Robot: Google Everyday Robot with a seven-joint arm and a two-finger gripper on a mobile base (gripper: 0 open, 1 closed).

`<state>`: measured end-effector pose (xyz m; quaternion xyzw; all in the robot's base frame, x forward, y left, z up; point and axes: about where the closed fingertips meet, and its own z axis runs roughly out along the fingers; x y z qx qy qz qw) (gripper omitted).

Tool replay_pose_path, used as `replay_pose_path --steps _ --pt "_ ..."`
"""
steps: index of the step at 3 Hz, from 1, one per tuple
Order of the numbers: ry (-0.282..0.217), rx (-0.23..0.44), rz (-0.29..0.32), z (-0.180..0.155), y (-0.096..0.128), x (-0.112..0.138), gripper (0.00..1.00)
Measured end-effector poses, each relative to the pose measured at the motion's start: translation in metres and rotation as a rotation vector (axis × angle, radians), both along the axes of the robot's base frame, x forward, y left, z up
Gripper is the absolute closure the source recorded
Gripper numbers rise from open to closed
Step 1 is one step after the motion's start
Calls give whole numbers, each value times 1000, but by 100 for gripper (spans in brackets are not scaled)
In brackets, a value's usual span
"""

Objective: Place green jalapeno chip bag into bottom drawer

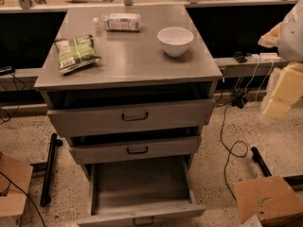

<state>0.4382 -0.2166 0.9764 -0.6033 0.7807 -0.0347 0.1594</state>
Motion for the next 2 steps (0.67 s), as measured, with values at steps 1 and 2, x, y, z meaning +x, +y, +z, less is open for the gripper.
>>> replay_pose_path --steps 1,2 --pt "-12 10 14 1 8 3 0" --pt "-37 49 70 1 37 13 0"
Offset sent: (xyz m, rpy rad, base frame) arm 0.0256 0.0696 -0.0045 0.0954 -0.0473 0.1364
